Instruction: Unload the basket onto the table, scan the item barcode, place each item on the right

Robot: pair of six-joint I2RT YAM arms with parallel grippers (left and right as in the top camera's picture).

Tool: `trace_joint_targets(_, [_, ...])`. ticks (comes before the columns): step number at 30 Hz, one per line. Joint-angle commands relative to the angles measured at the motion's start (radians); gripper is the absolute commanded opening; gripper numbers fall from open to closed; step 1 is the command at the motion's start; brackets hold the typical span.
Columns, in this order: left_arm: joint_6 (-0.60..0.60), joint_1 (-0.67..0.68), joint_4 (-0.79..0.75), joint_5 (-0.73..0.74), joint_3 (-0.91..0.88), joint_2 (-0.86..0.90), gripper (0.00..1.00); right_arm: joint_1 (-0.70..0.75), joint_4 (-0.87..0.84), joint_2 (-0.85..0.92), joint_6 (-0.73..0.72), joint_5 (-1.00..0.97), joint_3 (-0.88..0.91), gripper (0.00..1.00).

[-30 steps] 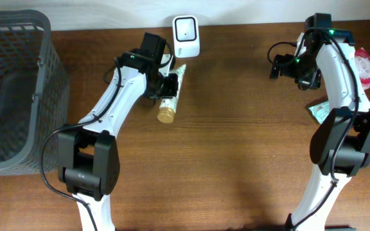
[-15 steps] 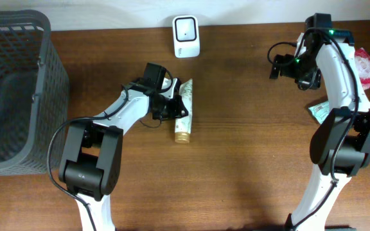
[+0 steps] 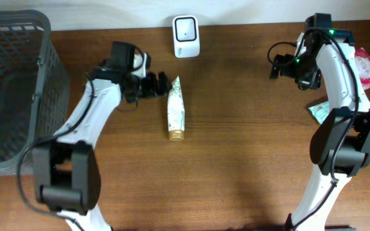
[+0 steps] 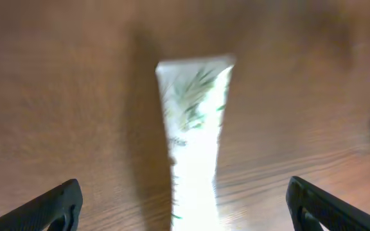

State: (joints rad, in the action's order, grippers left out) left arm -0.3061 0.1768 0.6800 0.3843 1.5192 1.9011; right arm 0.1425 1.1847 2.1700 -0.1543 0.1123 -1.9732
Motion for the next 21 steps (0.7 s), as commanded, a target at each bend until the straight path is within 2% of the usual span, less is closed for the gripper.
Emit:
trace_joint_targets(1, [0.019, -0.029, 0.01, -0.007, 0.05, -0.126, 0.99, -0.005, 0.001, -0.024, -0.003, -0.012, -0.017, 0.99])
trace_joint_targets(10, [0.019, -0.147, 0.056, -0.01, 0.05, -0.355, 0.99, -0.005, 0.001, -0.024, -0.003, -0.012, -0.017, 0.99])
trace_joint_targets(16, [0.02, -0.168, 0.193, -0.114, 0.04, -0.357, 0.99, -0.005, 0.001, -0.024, -0.003, -0.012, -0.017, 0.99])
trace_joint_targets(18, [0.019, -0.159, 0.196, -0.114, 0.007, -0.354, 0.92, -0.005, 0.001, -0.024, -0.003, -0.012, -0.017, 0.99])
trace_joint_targets(21, [0.019, -0.115, 0.193, -0.111, -0.04, -0.334, 0.93, -0.005, 0.001, -0.024, -0.003, -0.012, -0.017, 0.99])
